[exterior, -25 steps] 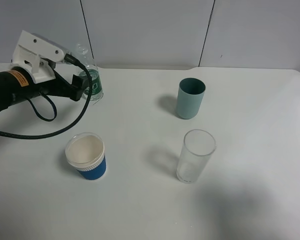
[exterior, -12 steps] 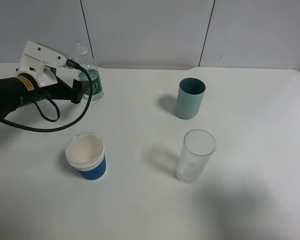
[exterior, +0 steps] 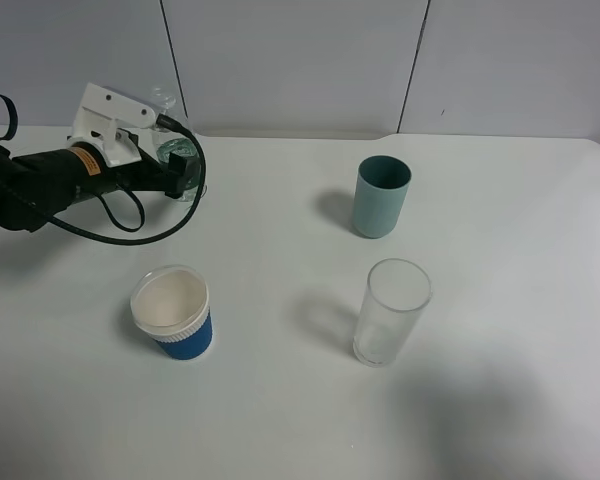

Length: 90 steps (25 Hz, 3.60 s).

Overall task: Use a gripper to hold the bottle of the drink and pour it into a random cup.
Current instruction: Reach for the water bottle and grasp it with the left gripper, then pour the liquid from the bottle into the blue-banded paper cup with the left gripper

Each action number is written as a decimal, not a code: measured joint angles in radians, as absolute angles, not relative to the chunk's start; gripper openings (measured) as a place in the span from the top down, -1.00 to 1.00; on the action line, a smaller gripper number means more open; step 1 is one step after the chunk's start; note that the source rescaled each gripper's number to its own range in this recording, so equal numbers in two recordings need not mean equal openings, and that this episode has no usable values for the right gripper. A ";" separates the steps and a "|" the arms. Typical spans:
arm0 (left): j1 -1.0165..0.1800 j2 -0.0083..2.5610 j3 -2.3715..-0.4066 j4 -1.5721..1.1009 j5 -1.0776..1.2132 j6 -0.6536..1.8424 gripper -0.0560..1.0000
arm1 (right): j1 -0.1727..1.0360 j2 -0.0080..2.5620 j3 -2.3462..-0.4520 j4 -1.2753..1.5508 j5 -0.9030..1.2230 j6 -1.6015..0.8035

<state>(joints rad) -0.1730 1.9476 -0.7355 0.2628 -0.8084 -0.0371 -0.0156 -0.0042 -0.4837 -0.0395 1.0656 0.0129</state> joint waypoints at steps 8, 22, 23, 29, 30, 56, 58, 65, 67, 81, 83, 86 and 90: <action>-0.173 2.030 -0.756 0.267 -0.904 -0.051 -0.99 | -0.016 -0.004 -0.484 -0.039 1.066 0.013; -0.173 2.152 -0.891 0.288 -0.954 -0.154 -1.00 | -0.016 -0.004 -0.484 -0.039 1.066 0.013; -0.173 2.161 -0.901 0.289 -0.955 -0.160 -1.00 | -0.016 -0.004 -0.484 -0.039 1.066 0.013; -0.173 2.194 -0.937 0.308 -0.962 -0.176 -1.00 | -0.016 -0.004 -0.484 -0.039 1.066 0.013; -0.173 2.199 -0.938 0.309 -0.967 -0.176 -1.00 | -0.016 -0.004 -0.484 -0.039 1.066 0.013; -0.173 2.212 -0.938 0.314 -0.973 -0.280 0.88 | -0.016 -0.004 -0.484 -0.039 1.066 0.013; -0.173 2.212 -0.938 0.314 -0.973 -0.276 0.88 | -0.016 -0.004 -0.484 -0.039 1.066 0.013; -0.173 2.200 -0.938 0.321 -0.960 -0.243 0.88 | -0.016 -0.004 -0.484 -0.039 1.066 0.013; -0.173 2.182 -0.935 0.331 -0.954 -0.236 0.88 | -0.016 -0.004 -0.484 -0.039 1.066 0.013; -0.173 1.998 -0.803 0.336 -0.948 -0.106 0.88 | -0.016 -0.004 -0.484 -0.039 1.066 0.013; -0.173 1.968 -0.778 0.336 -0.949 -0.088 0.88 | -0.016 -0.004 -0.484 -0.039 1.066 0.013; -0.173 1.930 -0.735 0.336 -0.970 -0.049 0.88 | -0.016 -0.004 -0.484 -0.039 1.066 0.013; -0.173 1.898 -0.692 0.336 -1.010 -0.013 0.88 | -0.016 -0.004 -0.484 -0.039 1.066 0.013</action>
